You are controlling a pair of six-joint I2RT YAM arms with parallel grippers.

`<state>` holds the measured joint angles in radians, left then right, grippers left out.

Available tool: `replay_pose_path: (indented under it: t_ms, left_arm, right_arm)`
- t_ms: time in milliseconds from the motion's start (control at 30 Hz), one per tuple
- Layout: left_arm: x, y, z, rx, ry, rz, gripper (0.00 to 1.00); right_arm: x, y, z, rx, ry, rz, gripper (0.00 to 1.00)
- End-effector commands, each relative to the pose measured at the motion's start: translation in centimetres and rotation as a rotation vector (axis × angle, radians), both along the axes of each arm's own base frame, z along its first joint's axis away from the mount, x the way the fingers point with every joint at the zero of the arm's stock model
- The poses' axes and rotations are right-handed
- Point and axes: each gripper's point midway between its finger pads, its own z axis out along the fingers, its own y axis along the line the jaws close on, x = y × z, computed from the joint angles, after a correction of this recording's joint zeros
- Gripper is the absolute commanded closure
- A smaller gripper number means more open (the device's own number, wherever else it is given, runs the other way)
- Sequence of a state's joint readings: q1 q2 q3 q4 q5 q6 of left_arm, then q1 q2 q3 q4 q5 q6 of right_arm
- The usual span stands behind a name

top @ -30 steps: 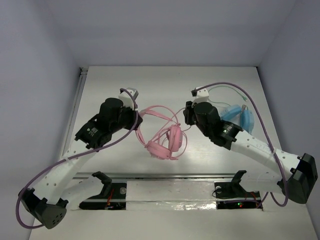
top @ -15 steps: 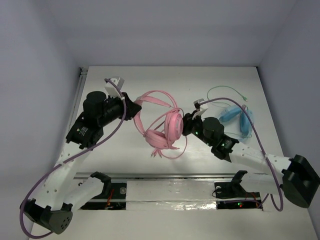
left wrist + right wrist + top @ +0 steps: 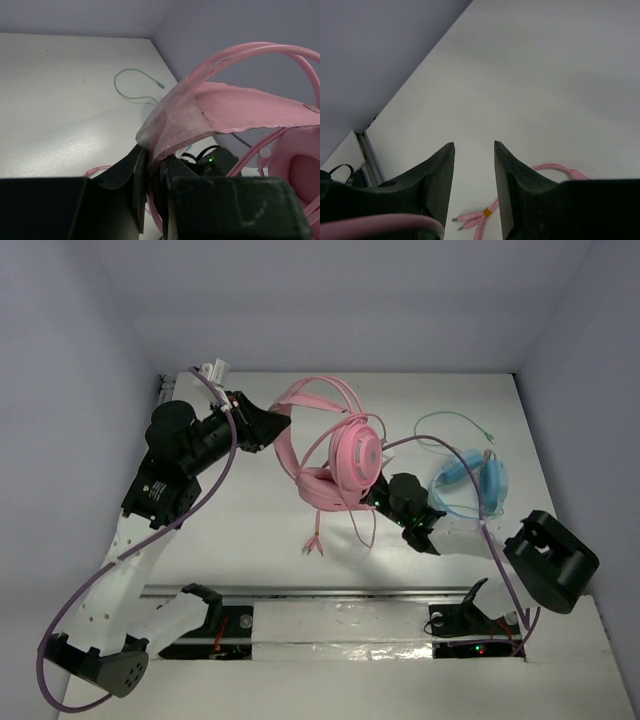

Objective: Wrap the headphones

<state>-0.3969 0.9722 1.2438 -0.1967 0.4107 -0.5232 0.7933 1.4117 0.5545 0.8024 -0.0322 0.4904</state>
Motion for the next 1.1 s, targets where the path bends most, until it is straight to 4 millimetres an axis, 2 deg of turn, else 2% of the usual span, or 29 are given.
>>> replay_pose_path:
  t_ms: [0,200,233,300,333,367,433,467,500,533,567,600,667,733,800,933,1000,1033,1067]
  left_arm:
    - [-0.7,0.2,6.9,-0.178,-0.118,0.0,1.0]
    - [0.8,0.2,8.3,-0.28,-0.098,0.038,1.0]
    - [1.6,0.5,7.7,-0.296,-0.079,0.066,1.0]
    - [2.1,1.3,8.2,-0.36,-0.092,0.093,1.0]
    - [2.5,1.3,7.2,-0.403,-0.041,0.098,1.0]
    - [2.5,1.4,7.7,-0.437,-0.059,0.098,1.0]
    - [3.3,1.9,6.9,-0.468,-0.033,0.129,1.0]
    - [3.7,2.4,7.1,-0.501,-0.03,0.152,1.0]
    - [3.9,2.4,7.0,-0.515,-0.022,0.155,1.0]
    - [4.4,2.7,6.6,-0.523,-0.013,0.169,1.0]
    - [5.0,3.1,6.5,-0.548,-0.002,0.184,1.0]
    - [5.2,3.2,6.4,-0.562,0.004,0.189,1.0]
    - [6.1,3.9,5.7,-0.605,0.026,0.237,1.0]
    - [6.6,4.0,4.8,-0.636,0.051,0.251,1.0]
    - [7.2,4.4,4.5,-0.68,0.069,0.277,1.0]
    - [8.5,5.5,3.0,-0.713,0.084,0.361,1.0]
    - [9.2,6.7,2.6,-0.72,0.07,0.438,1.0]
    - [9.6,7.2,2.3,-0.714,0.064,0.478,1.0]
    - [10.1,7.9,1.8,-0.717,0.061,0.524,1.0]
  right_arm:
    - [-0.1,1.4,3.3,0.116,-0.081,0.058,0.57]
    - [-0.9,1.6,0.7,0.125,0.021,0.083,0.59]
    - [-1.2,1.7,0.3,0.127,0.035,0.084,0.61]
    - [-1.7,1.8,-0.9,0.122,0.073,0.081,0.63]
    - [-1.5,1.7,-1.3,0.116,0.085,0.07,0.65]
    - [-2.3,2.2,-1.9,0.107,0.111,0.082,0.66]
    - [-2.8,2.3,-3.0,0.092,0.134,0.069,0.66]
    - [-3.1,2.3,-3.3,0.093,0.147,0.065,0.67]
    - [-3.6,2.4,-3.6,0.092,0.158,0.067,0.7]
    - [-3.7,2.2,-4.1,0.089,0.172,0.06,0.8]
    - [-4.1,2.4,-4.2,0.097,0.187,0.068,0.83]
    - [-4.7,2.9,-4.4,0.095,0.196,0.085,0.86]
    - [-5.7,4.0,-5.3,0.073,0.229,0.106,0.97]
    - [-6.2,4.9,-6.1,0.043,0.246,0.105,1.0]
    - [-6.7,6.2,-6.0,0.012,0.252,0.122,1.0]
    - [-9.9,9.2,-5.9,-0.03,0.261,0.205,1.0]
    - [-11.1,9.9,-6.2,-0.052,0.274,0.23,1.0]
    - [-11.4,10.5,-5.7,-0.047,0.272,0.237,1.0]
    - [-12.4,11.0,-6.2,-0.067,0.284,0.259,1.0]
